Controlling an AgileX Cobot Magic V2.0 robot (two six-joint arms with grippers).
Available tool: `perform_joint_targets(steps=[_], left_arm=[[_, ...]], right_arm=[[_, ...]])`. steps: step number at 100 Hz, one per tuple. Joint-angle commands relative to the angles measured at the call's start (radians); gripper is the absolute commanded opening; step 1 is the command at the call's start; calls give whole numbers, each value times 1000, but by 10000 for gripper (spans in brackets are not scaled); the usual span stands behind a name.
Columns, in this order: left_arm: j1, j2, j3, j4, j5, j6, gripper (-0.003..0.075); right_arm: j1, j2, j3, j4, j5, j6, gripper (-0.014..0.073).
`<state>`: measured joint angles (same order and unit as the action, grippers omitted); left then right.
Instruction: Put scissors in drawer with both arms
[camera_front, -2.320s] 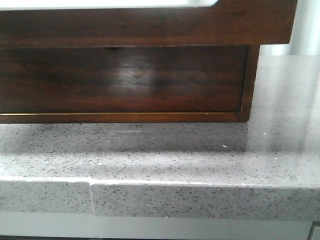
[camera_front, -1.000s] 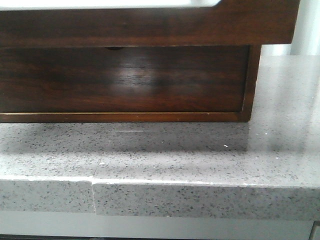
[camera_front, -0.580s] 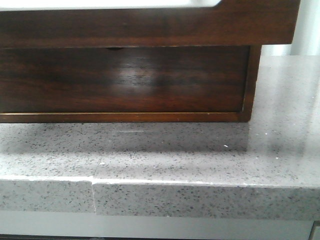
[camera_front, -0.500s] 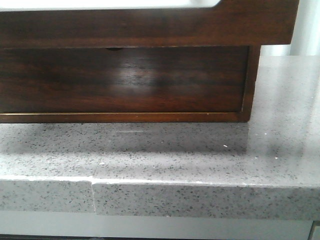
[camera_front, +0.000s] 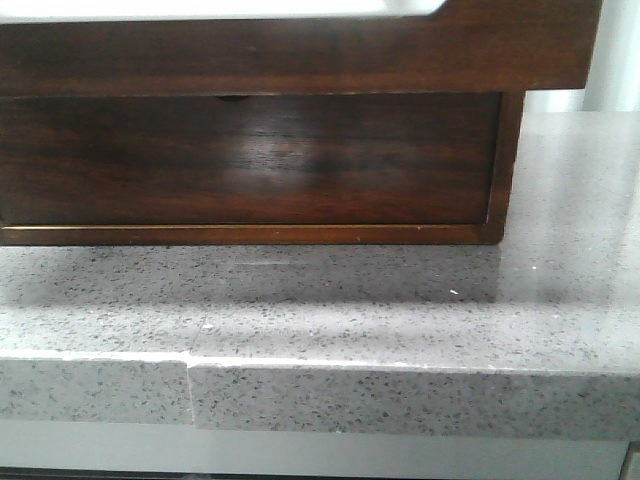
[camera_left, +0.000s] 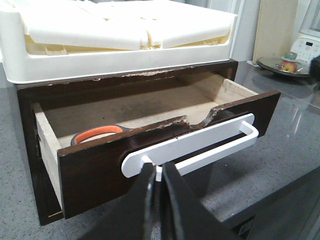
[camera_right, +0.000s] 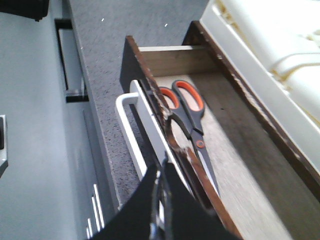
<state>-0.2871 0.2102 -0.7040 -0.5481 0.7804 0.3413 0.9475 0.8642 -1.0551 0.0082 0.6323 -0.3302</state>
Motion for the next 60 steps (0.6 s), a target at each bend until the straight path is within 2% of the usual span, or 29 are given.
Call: perform_joint_targets(steps=[1, 14, 27, 60], left_arm=[[-6, -8, -3, -25, -81, 2, -20], [-6, -38, 44, -25, -91, 0, -20], [-6, -47, 79, -25, -94, 0, -20], [-6, -47, 93, -29, -90, 0, -20]], right_arm=[[0, -165, 117, -99, -150, 77, -45], [-3, -373, 274, -177, -167, 152, -45], [-22, -501, 340, -207, -173, 154, -45], [-24, -565, 345, -209, -173, 154, -46]])
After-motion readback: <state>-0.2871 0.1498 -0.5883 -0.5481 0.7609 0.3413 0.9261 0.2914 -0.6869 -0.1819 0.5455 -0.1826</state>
